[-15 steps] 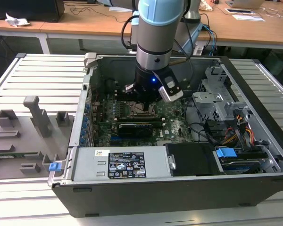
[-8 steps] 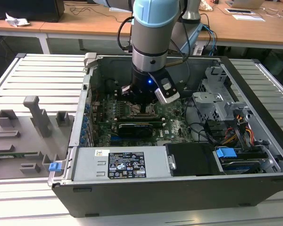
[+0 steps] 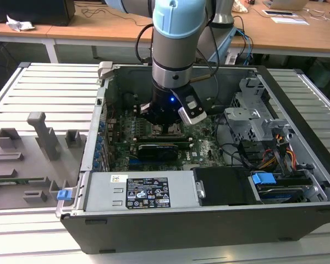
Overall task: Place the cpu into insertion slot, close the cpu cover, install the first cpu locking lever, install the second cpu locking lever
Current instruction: 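Install the second cpu locking lever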
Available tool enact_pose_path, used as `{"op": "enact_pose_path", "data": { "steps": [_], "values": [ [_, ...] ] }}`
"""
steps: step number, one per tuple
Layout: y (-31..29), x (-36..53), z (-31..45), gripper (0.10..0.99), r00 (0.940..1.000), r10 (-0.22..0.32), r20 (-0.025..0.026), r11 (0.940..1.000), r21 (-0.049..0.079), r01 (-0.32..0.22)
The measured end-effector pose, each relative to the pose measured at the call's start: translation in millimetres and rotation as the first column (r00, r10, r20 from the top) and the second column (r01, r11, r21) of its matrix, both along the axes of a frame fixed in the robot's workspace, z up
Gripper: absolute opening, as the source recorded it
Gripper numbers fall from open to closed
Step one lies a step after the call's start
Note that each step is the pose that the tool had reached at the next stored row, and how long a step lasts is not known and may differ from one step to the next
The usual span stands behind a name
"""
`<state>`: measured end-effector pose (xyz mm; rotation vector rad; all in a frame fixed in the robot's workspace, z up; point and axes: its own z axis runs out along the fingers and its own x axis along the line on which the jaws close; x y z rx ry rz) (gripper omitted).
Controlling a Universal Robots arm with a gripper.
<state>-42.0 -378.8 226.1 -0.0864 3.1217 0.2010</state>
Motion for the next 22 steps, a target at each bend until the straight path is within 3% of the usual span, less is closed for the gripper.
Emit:
{"op": "enact_pose_path", "data": {
  "steps": [17, 22],
  "values": [
    [-0.1, -1.1, -4.7, 0.106, 1.0000, 0.000, -0.0001, 1.0000, 0.003, 0.000],
    [-1.1, -8.9, -4.7, 0.106, 1.0000, 0.000, -0.0001, 1.0000, 0.008, 0.000]
  ]
}}
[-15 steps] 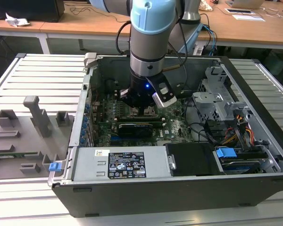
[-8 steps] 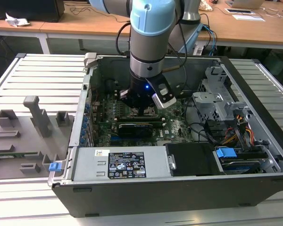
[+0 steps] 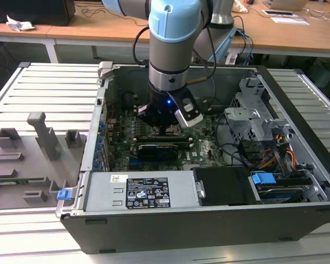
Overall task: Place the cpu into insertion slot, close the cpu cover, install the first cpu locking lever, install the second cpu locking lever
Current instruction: 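Install the second cpu locking lever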
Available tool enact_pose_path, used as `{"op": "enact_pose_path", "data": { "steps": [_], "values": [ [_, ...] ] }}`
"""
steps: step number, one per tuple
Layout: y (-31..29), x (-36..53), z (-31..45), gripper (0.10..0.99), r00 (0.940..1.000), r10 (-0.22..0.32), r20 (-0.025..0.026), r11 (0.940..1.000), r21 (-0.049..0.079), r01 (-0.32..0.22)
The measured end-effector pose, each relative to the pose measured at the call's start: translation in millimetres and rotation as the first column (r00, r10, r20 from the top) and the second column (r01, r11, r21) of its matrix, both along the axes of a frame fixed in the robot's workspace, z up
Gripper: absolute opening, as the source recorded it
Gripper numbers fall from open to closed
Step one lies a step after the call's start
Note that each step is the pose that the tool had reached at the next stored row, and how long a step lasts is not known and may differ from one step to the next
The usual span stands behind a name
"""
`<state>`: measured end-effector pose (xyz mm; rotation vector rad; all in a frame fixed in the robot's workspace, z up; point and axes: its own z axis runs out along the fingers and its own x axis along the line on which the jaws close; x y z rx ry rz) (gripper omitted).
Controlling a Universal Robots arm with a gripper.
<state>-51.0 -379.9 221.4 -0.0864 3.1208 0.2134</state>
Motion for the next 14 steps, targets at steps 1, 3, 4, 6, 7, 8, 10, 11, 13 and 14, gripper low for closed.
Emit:
{"op": "enact_pose_path", "data": {
  "steps": [1, 3, 4, 6, 7, 8, 10, 11, 13, 14],
  "values": [
    [-0.4, -1.7, 0.0, 0.106, 1.0000, 0.000, 0.0000, 1.0000, 0.001, 0.000],
    [-1.5, -3.6, 0.0, 0.106, 1.0000, 0.000, 0.0000, 1.0000, 0.003, 0.000],
    [-1.9, -4.6, -0.1, 0.106, 1.0000, 0.000, 0.0001, 1.0000, 0.005, 0.000],
    [-2.6, -7.0, 0.0, 0.106, 1.0000, 0.000, 0.0000, 1.0000, 0.009, 0.000],
    [-2.8, -8.0, 0.0, 0.106, 1.0000, 0.000, 0.0000, 0.9999, 0.011, 0.000],
    [-3.2, -9.6, 0.0, 0.106, 1.0000, 0.000, 0.0000, 0.9999, 0.015, 0.000],
    [-3.9, -11.5, -0.1, 0.106, 1.0000, 0.000, 0.0001, 0.9998, 0.022, 0.000],
    [-4.4, -13.2, 0.0, 0.106, 1.0000, 0.000, 0.0000, 0.9996, 0.027, 0.000],
    [-5.3, -14.5, -0.1, 0.106, 1.0000, 0.000, 0.0000, 0.9995, 0.031, 0.000],
    [-5.9, -14.7, -0.3, 0.106, 1.0000, 0.000, 0.0000, 0.9995, 0.033, 0.000]
  ]
}}
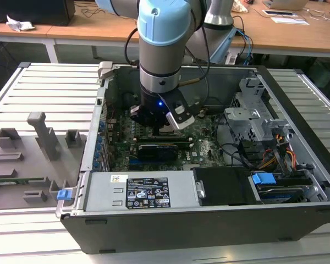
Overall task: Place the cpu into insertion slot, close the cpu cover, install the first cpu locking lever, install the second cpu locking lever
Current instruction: 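Install the second cpu locking lever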
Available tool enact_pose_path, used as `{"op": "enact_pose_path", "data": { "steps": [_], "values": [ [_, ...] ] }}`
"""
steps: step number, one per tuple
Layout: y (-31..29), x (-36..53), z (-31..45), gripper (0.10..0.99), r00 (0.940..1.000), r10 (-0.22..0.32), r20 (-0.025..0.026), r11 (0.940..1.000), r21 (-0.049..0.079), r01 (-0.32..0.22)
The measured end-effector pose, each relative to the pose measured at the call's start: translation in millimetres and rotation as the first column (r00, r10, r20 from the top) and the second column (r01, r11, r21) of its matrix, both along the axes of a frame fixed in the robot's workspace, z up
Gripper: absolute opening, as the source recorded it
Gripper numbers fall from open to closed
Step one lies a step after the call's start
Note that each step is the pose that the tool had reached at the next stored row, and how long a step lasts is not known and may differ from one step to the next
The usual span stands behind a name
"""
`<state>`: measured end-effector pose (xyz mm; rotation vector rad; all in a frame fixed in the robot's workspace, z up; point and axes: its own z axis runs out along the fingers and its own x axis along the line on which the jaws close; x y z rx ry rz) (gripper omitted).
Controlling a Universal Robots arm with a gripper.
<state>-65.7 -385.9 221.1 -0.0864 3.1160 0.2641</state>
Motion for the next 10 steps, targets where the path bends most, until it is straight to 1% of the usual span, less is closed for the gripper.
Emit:
{"op": "enact_pose_path", "data": {
  "steps": [2, 3, 6, 10],
  "values": [
    [-1.9, -0.4, -1.3, 0.106, 1.0000, 0.000, 0.0000, 1.0000, 0.006, 0.000],
    [-2.1, -0.3, -2.1, 0.106, 1.0000, 0.000, 0.0000, 0.9999, 0.012, 0.000],
    [-2.1, -0.4, -4.5, 0.106, 1.0000, 0.000, 0.0000, 0.9998, 0.019, 0.000],
    [-2.2, -0.5, -11.2, 0.106, 1.0000, 0.000, 0.0000, 0.9996, 0.027, 0.000]
  ]
}}
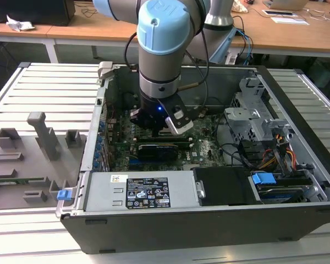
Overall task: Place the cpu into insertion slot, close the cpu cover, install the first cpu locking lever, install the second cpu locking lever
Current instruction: 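Install the second cpu locking lever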
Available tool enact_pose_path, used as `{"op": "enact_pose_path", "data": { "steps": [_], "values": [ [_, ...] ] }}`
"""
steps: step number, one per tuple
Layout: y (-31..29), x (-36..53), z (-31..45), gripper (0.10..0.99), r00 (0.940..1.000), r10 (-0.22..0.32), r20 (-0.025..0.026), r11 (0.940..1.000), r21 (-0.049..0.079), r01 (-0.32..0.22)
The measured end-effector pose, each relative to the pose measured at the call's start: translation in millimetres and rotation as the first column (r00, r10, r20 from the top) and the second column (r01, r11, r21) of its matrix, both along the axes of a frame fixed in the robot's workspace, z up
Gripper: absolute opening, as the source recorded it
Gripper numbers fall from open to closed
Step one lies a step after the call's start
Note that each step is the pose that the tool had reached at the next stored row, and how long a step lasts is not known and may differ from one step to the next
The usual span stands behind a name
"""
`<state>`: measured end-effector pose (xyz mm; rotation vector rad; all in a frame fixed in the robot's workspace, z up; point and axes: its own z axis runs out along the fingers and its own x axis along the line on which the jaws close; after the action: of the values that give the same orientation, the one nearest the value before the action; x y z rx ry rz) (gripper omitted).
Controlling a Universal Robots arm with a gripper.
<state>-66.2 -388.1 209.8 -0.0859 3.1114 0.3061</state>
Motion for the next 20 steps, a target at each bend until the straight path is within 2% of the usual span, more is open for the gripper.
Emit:
{"op": "enact_pose_path", "data": {
  "steps": [4, 8, 11, 20],
  "values": [
    [-3.3, -3.0, -3.0, 0.106, 1.0000, 0.000, -0.0001, 0.9998, 0.019, 0.000],
    [-7.6, -8.5, -5.4, 0.106, 1.0000, 0.001, 0.0000, 0.9984, 0.056, -0.001],
    [-7.8, -10.6, -9.4, 0.106, 1.0000, 0.002, 0.0000, 0.9978, 0.066, -0.002],
    [-7.5, -12.9, -13.8, 0.106, 1.0000, 0.003, 0.0001, 0.9968, 0.080, -0.003]
  ]
}}
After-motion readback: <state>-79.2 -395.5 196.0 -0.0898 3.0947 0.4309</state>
